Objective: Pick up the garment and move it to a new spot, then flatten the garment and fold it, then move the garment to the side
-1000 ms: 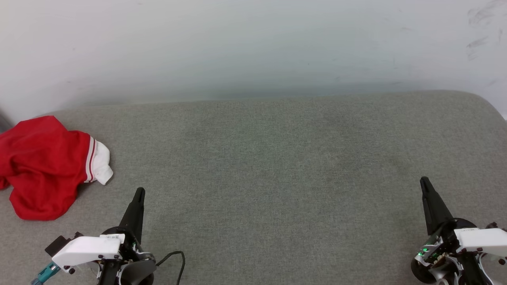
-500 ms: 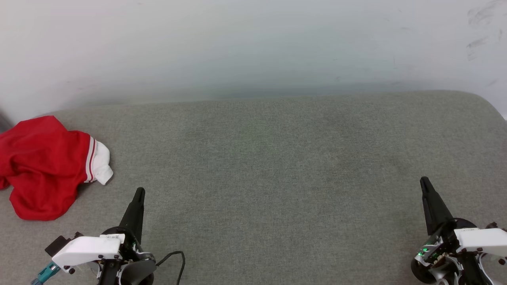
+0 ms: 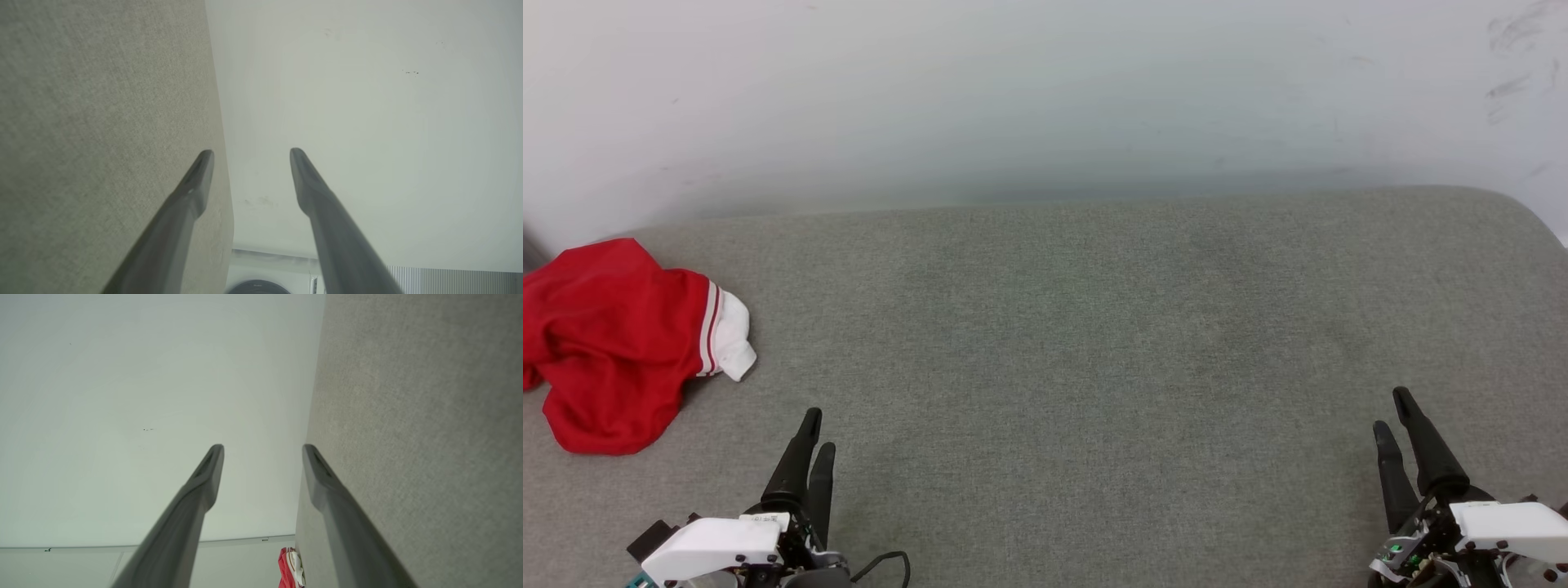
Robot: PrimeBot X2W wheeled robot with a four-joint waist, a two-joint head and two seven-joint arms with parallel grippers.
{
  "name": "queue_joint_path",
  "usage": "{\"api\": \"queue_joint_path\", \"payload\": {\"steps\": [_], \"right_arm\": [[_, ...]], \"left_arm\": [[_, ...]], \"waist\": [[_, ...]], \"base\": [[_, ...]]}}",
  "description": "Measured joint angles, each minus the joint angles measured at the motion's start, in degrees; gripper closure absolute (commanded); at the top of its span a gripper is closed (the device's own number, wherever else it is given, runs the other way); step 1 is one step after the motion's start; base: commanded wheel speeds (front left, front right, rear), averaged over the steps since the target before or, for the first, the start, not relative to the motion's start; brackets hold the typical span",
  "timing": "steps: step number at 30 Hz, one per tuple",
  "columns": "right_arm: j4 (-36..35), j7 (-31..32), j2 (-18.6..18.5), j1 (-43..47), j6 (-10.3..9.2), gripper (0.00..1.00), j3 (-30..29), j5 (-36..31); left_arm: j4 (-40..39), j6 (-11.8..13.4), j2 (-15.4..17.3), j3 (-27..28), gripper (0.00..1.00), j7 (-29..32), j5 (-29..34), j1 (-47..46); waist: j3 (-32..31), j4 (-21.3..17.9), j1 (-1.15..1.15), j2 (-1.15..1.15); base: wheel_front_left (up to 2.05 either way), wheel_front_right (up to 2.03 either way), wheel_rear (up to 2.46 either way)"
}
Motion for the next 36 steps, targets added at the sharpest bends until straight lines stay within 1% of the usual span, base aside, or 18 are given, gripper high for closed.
{"api": "queue_joint_path", "payload": {"steps": [10, 17, 21, 25, 26, 30, 36], "right_arm": [[-0.57, -2.74, 0.05, 0.66, -0.01, 0.0, 1.79, -2.27], [-1.36, -4.55, 0.07, 0.94, 0.0, 0.0, 1.38, -7.89], [-2.21, -5.58, 0.08, 1.29, 0.0, 0.0, 1.37, -12.76], [-3.54, -6.55, 0.08, 1.3, 0.0, 0.0, 1.22, -18.95], [-4.42, -7.0, 0.08, 1.29, 0.0, 0.0, 1.0, -22.54], [-5.97, -7.78, 0.09, 1.27, -0.01, 0.0, 1.27, -29.67], [-10.6, -9.12, 0.08, 1.09, 0.0, 0.0, 2.43, -41.16]], "left_arm": [[-1.03, 0.0, -0.04, 0.31, 0.0, -2.68, 2.41, 1.38], [-1.48, 0.0, -0.04, 2.1, 0.0, -4.59, 6.25, 1.65], [-2.2, 0.0, -0.04, 3.88, 0.0, -5.56, 9.55, 2.09], [-3.27, 0.0, -0.03, 5.6, 0.0, -6.48, 13.07, 2.38], [-4.32, 0.0, -0.03, 5.98, 0.0, -6.93, 15.24, 2.39], [-7.11, 0.0, -0.04, 6.56, 0.0, -7.71, 20.36, 2.47], [-11.4, 0.31, -0.03, 6.78, 0.0, -9.02, 29.02, 2.7]], "waist": [[0.05, -0.06, 0.0, 0.0], [0.04, -0.12, 0.0, 0.0], [0.04, -0.17, 0.0, 0.0], [0.06, -0.23, 0.0, 0.0], [0.09, -0.26, 0.0, 0.0], [0.16, -0.3, 0.0, 0.0], [0.38, -0.37, 0.0, 0.0]], "base": [[0.0, 0.0, 0.0], [0.0, 0.0, 0.0], [0.0, 0.0, 0.0], [0.0, 0.0, 0.0], [0.0, 0.0, 0.0], [0.0, 0.0, 0.0], [0.0, 0.0, 0.0]]}}
